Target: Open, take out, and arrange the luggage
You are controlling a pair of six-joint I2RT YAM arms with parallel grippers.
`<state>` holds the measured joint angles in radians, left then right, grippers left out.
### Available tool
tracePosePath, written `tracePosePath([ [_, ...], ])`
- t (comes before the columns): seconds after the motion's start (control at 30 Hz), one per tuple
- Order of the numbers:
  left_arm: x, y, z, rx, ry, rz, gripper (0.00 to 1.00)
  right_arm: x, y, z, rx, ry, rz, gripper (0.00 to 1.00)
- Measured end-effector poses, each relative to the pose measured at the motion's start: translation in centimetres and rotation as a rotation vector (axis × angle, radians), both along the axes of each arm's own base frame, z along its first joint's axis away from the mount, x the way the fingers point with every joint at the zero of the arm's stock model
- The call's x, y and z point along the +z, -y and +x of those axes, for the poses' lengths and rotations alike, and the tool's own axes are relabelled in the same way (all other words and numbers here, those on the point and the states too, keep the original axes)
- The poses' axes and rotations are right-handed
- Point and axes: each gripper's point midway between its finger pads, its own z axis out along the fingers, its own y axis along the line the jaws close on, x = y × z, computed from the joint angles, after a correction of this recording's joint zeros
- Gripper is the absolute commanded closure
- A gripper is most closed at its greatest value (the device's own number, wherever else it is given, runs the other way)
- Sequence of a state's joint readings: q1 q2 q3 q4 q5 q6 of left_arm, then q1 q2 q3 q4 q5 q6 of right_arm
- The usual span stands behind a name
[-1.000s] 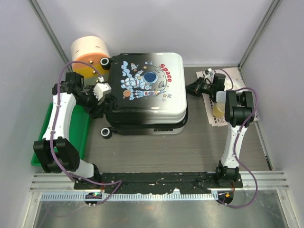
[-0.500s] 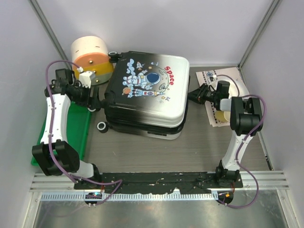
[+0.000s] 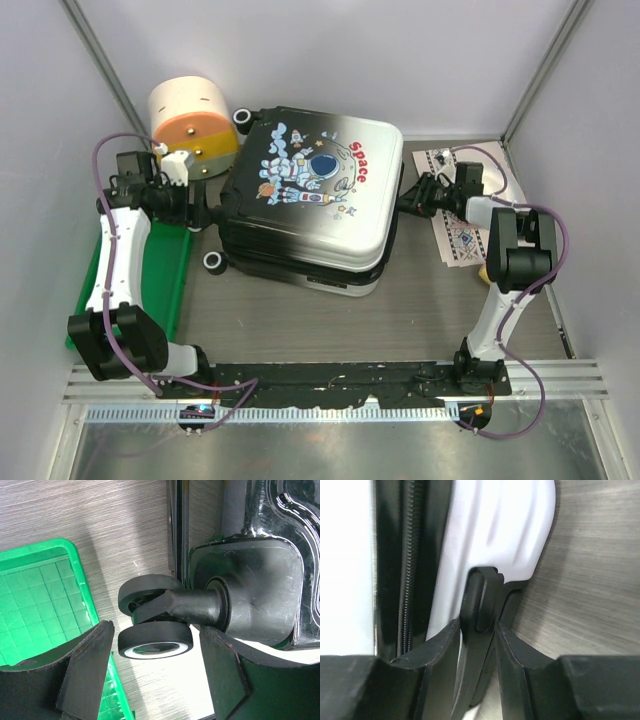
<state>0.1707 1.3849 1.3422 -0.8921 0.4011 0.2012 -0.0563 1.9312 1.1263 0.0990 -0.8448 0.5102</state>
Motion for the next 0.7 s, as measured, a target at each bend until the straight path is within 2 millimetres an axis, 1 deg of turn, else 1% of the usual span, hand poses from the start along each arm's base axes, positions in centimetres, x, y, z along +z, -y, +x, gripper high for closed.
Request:
tracePosePath([
  [0.07,0.0,0.0,0.0,-0.004,0.003,0.004,0.21,0.1,0.2,0.4,0.023,0.023,-0.043,0.33],
  [0.1,0.1,-0.1,0.0,-0.008,0.006,0.008,0.16,0.0,0.6,0.6,0.029,0.037,-0.087,0.32],
  [0.13,0.1,-0.1,0.0,-0.010,0.010,0.011,0.16,-0.1,1.1,0.6,0.035,0.047,-0.130,0.30],
  [0.2,0.3,-0.2,0.0,-0.015,0.017,0.019,0.15,-0.3,2.0,-0.2,0.059,0.034,-0.191,0.30],
  [0.27,0.5,-0.2,0.0,-0.023,0.030,0.026,0.14,0.4,3.5,-1.3,0.070,0.030,-0.247,0.29],
  [0.3,0.7,-0.2,0.0,-0.027,0.038,0.029,0.14,1.3,4.2,-2.1,0.076,0.028,-0.266,0.29],
  [0.37,1.3,-0.1,0.0,-0.032,0.062,0.031,0.14,3.4,6.6,-3.4,0.048,0.038,-0.300,0.29],
  [0.47,2.7,0.3,0.5,-0.047,0.133,0.020,0.14,7.8,12.4,-6.2,-0.076,0.073,-0.360,0.29],
  [0.5,3.2,0.4,0.7,-0.052,0.154,0.017,0.14,9.2,14.5,-7.4,-0.134,0.082,-0.392,0.28],
  [0.53,3.7,0.8,0.8,-0.063,0.175,0.001,0.14,10.2,16.0,-8.6,-0.182,0.089,-0.418,0.28],
  [0.57,4.2,1.1,0.9,-0.072,0.193,-0.012,0.14,11.4,18.0,-10.3,-0.247,0.091,-0.453,0.28],
  [0.63,4.8,1.9,0.8,-0.090,0.218,-0.036,0.14,12.7,20.5,-13.8,-0.341,0.073,-0.517,0.27],
  [0.67,5.0,2.1,0.8,-0.097,0.227,-0.046,0.14,12.9,21.4,-15.4,-0.377,0.055,-0.543,0.26],
  [0.7,5.1,2.3,0.8,-0.103,0.234,-0.054,0.14,12.9,22.0,-16.6,-0.396,0.033,-0.559,0.26],
])
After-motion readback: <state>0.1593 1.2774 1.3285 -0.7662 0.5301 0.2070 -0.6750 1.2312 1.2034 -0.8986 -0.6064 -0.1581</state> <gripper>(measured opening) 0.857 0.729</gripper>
